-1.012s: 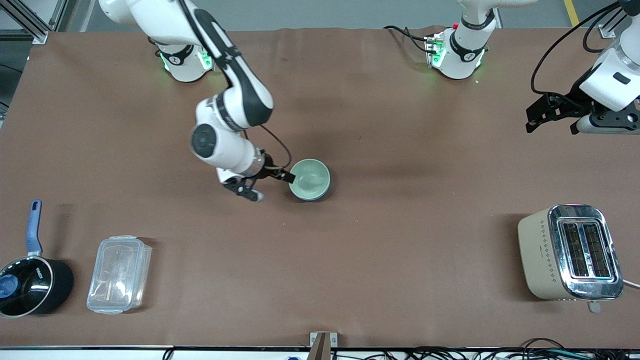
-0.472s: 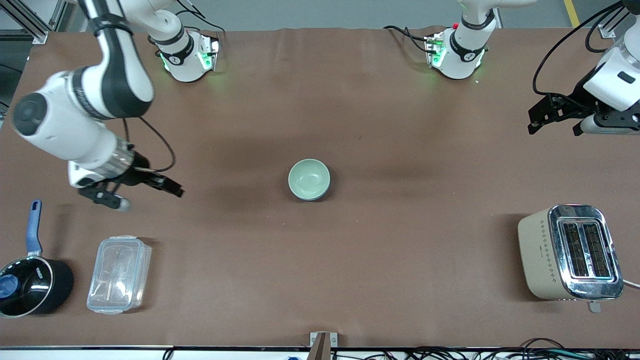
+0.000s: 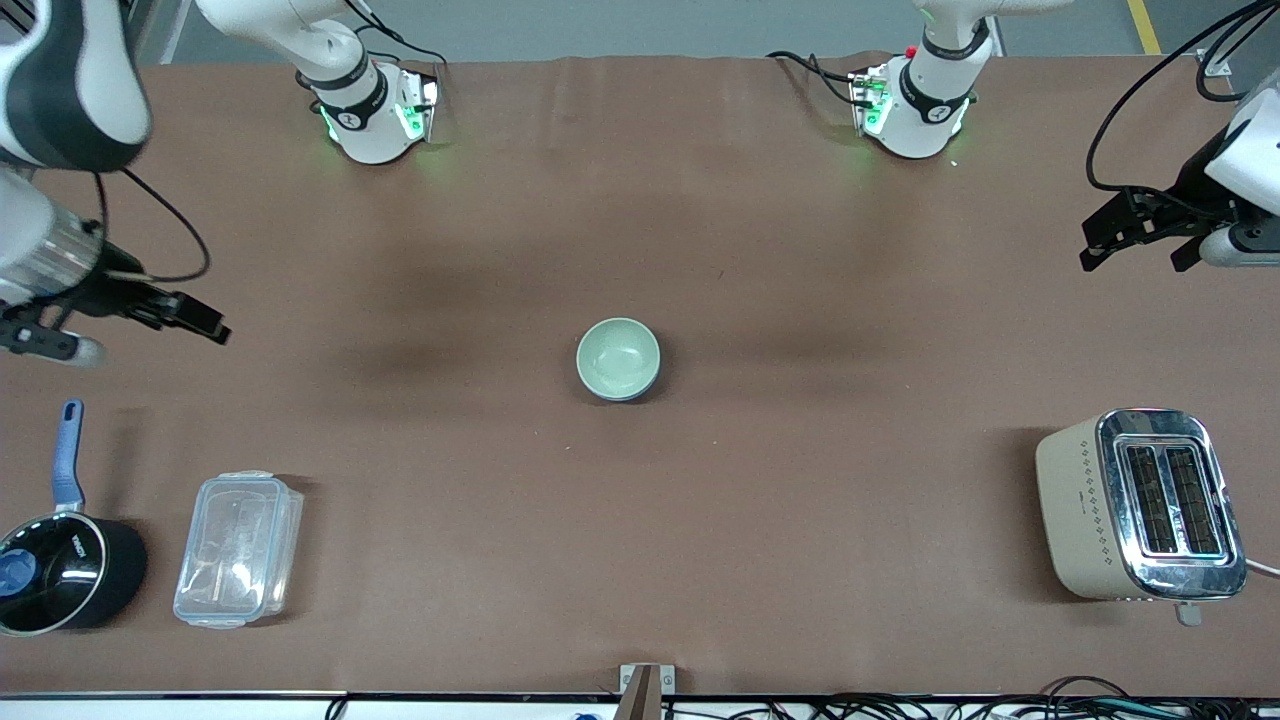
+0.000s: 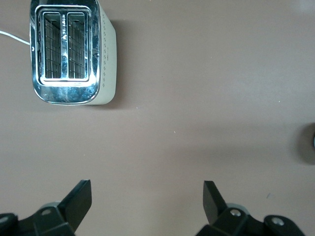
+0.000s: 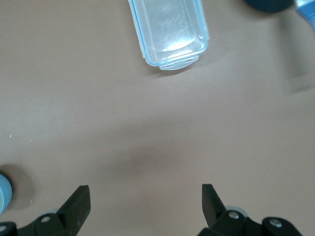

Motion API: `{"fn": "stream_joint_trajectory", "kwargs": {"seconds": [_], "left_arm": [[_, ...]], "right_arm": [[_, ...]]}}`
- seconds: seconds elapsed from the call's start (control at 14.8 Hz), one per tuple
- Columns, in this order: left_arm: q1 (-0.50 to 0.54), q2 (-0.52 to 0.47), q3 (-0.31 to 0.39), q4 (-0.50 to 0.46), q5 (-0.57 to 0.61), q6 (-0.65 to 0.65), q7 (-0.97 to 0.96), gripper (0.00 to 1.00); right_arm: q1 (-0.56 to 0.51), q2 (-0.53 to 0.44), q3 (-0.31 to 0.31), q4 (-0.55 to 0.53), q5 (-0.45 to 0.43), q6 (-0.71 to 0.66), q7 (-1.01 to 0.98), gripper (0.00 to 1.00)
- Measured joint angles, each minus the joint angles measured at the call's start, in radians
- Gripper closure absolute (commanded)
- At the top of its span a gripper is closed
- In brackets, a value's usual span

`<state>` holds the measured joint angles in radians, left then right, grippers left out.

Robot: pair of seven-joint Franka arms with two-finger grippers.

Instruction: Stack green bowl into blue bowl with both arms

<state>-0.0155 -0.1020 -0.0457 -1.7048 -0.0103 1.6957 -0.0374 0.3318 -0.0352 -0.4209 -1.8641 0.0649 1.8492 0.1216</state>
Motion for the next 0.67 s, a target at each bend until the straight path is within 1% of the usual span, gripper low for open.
{"fn": "stream_joint_trajectory", "kwargs": {"seconds": [0.2,0.34,0.4,0.47,0.61,0.67], "left_arm": [[0.005,0.003,0.000,0.006,0.000,0.000,0.000,0.00],[0.006,0.004,0.000,0.007,0.000,0.000,0.000,0.00],[0.006,0.005,0.000,0.007,0.000,0.000,0.000,0.00],[0.006,0.005,0.000,0.007,0.000,0.000,0.000,0.00],[0.008,0.006,0.000,0.008,0.000,0.000,0.000,0.00],[0.010,0.008,0.000,0.008,0.000,0.000,0.000,0.00]], "right_arm": [[-0.022,-0.005,0.003,0.154,-0.003,-0.111,-0.080,0.00],[-0.051,-0.006,0.031,0.226,-0.003,-0.162,-0.104,0.00],[-0.083,-0.006,0.069,0.248,-0.009,-0.184,-0.110,0.00],[-0.124,-0.005,0.122,0.261,-0.030,-0.200,-0.112,0.00],[-0.224,-0.005,0.266,0.283,-0.086,-0.235,-0.111,0.00],[-0.267,-0.005,0.328,0.295,-0.099,-0.266,-0.109,0.00]]}}
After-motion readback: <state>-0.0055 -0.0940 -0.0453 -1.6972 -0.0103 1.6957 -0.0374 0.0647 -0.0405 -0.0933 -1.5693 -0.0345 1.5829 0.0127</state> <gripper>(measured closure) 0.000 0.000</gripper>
